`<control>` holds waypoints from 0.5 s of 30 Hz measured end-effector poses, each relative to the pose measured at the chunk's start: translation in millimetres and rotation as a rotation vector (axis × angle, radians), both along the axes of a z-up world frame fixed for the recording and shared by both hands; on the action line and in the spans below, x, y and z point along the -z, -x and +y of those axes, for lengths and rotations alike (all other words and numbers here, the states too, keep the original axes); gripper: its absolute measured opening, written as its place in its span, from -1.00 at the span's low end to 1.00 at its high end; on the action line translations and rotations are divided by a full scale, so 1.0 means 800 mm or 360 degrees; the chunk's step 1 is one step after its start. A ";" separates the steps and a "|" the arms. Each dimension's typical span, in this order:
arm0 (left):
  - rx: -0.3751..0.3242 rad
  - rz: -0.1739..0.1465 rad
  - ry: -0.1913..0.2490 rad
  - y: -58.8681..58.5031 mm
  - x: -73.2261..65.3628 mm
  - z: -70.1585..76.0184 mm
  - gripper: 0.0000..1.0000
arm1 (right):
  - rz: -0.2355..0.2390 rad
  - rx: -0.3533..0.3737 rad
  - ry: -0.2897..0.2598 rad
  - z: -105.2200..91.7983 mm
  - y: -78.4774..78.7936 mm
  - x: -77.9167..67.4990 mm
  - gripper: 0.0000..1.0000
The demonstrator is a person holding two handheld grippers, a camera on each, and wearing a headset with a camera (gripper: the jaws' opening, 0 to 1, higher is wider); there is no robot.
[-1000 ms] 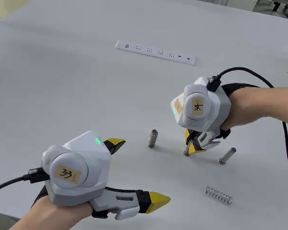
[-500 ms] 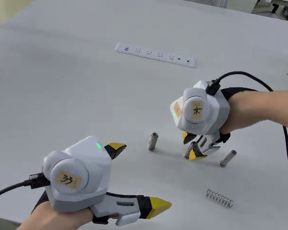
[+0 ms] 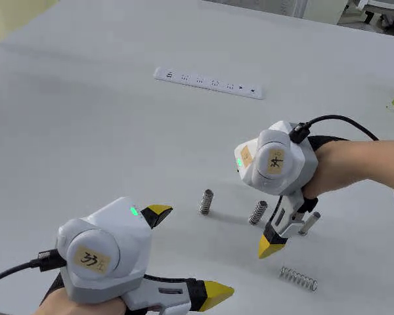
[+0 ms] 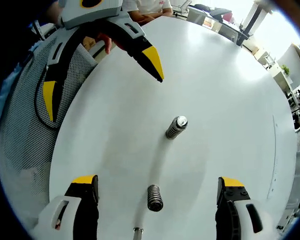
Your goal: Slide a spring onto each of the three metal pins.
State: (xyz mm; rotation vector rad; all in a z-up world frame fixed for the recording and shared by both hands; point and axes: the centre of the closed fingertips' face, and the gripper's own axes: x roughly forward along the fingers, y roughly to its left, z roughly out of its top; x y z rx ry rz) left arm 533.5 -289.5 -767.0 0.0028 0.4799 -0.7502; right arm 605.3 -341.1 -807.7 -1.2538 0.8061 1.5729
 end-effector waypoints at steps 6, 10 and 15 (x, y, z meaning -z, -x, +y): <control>0.0007 -0.0005 -0.0006 0.000 -0.001 0.000 0.80 | 0.0021 0.0095 -0.0101 0.003 0.001 -0.007 0.99; 0.0019 -0.0013 -0.0003 0.000 -0.003 -0.002 0.80 | 0.0054 0.0162 -0.0194 0.005 0.004 -0.016 0.99; 0.0040 -0.0024 0.0000 -0.001 -0.005 -0.006 0.80 | 0.0084 0.0279 -0.0334 0.004 0.005 -0.031 0.99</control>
